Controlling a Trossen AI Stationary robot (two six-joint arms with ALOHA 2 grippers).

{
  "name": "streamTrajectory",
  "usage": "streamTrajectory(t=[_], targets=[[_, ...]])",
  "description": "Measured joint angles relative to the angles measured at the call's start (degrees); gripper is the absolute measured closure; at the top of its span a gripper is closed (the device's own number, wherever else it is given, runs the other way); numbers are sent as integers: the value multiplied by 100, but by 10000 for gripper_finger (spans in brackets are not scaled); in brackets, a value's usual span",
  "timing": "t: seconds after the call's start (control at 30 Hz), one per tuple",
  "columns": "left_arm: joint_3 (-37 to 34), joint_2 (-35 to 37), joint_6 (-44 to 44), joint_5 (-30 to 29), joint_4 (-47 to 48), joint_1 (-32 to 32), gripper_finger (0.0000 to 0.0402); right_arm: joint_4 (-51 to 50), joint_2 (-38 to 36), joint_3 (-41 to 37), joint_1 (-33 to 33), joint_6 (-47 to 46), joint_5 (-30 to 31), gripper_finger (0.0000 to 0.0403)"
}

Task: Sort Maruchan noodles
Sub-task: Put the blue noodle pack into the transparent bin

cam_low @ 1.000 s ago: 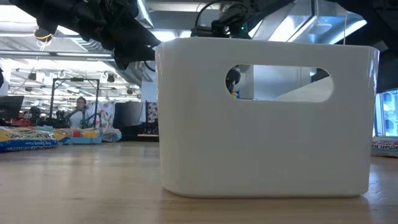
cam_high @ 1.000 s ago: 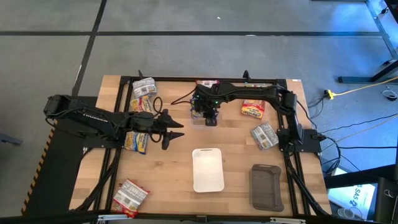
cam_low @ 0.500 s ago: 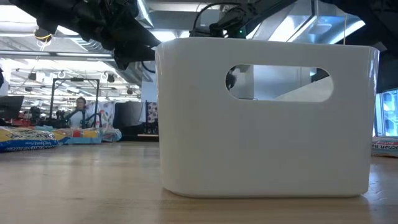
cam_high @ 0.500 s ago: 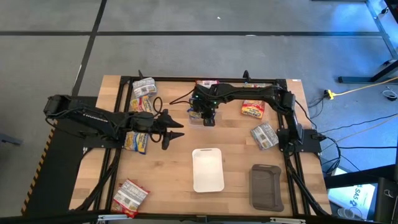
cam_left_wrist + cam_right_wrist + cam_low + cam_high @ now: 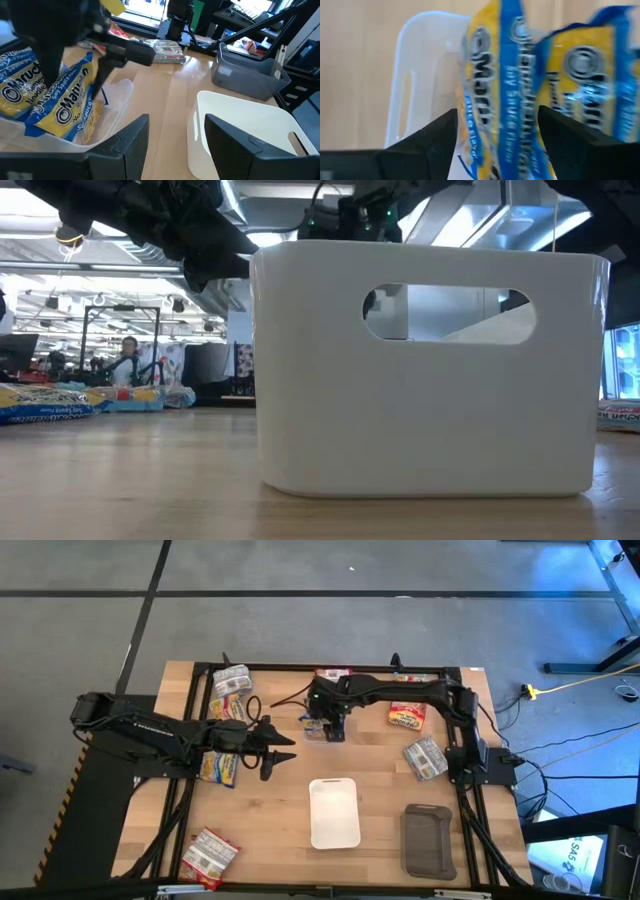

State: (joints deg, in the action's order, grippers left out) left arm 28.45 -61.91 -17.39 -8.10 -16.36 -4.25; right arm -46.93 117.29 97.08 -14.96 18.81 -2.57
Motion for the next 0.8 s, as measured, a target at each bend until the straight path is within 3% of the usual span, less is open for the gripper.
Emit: streamTrajectory(t=[0.23, 0.43, 0.57, 0.8], targets=[[2, 0, 0, -25, -1, 0, 216, -559, -377, 51, 0, -494, 199, 159], [0, 0, -2, -354, -171, -1, 216, -1467, -1539, 72, 186, -1115, -165, 159], [1, -65, -26, -541, -572, 0, 216, -863, -2590, -952, 619, -1486, -195, 159], [2, -691, 385, -993, -1646, -179, 216, 1913, -4292, -3810, 1639, -2312, -147, 159]])
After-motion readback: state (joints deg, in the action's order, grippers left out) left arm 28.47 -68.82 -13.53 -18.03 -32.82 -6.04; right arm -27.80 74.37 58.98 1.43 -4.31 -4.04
